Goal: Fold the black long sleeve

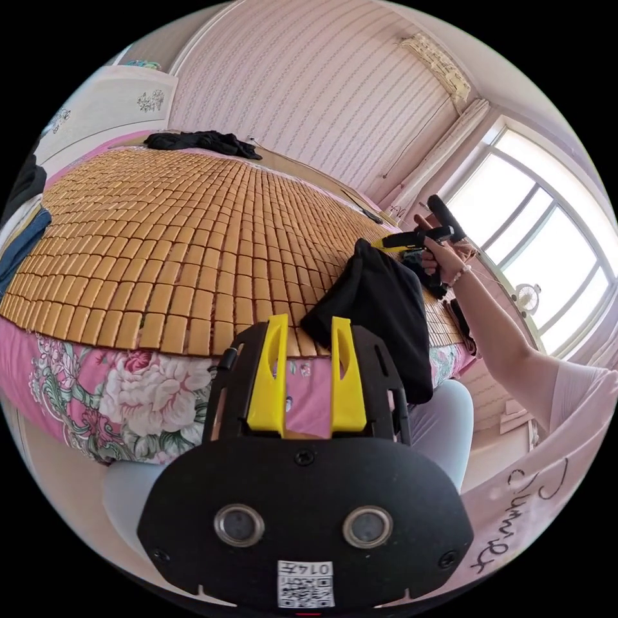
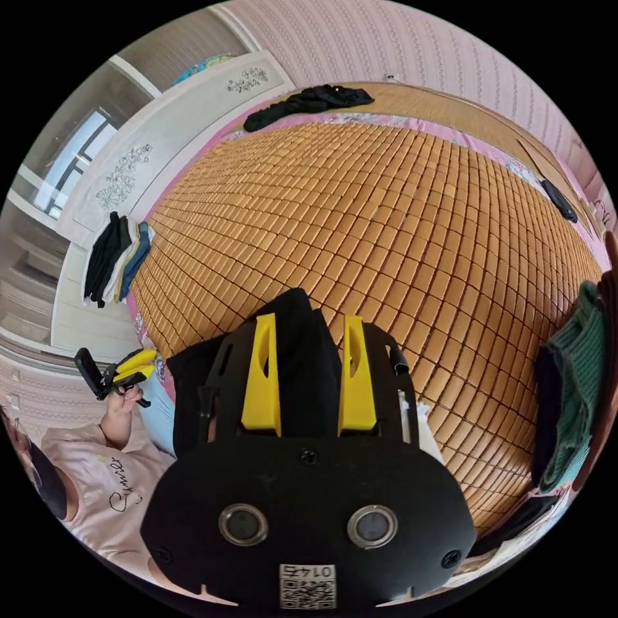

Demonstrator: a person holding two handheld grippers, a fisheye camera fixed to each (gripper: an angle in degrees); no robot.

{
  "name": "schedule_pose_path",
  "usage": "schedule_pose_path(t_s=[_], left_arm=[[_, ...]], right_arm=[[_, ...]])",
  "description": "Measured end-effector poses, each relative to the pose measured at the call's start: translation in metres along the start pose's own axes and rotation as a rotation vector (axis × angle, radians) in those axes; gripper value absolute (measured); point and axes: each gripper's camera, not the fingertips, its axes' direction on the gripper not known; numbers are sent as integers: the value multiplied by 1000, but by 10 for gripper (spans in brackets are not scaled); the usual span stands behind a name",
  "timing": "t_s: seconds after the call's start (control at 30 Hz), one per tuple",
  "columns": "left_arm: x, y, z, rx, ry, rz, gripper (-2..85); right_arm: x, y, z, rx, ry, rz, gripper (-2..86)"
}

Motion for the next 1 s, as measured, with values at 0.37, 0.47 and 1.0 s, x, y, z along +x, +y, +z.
schedule_pose_path(t_s=[0.37, 0.47, 1.0], left_arm=[[48, 9, 29, -80, -102, 171, 56], [50, 20, 21, -54, -53, 159, 34], [94, 108, -187, 327, -15, 336, 2]], right_arm=[[-52, -16, 67, -168, 174, -174, 144], [-63, -3, 66, -138, 51, -224, 85], [-154, 177, -70, 591, -148, -403, 50]])
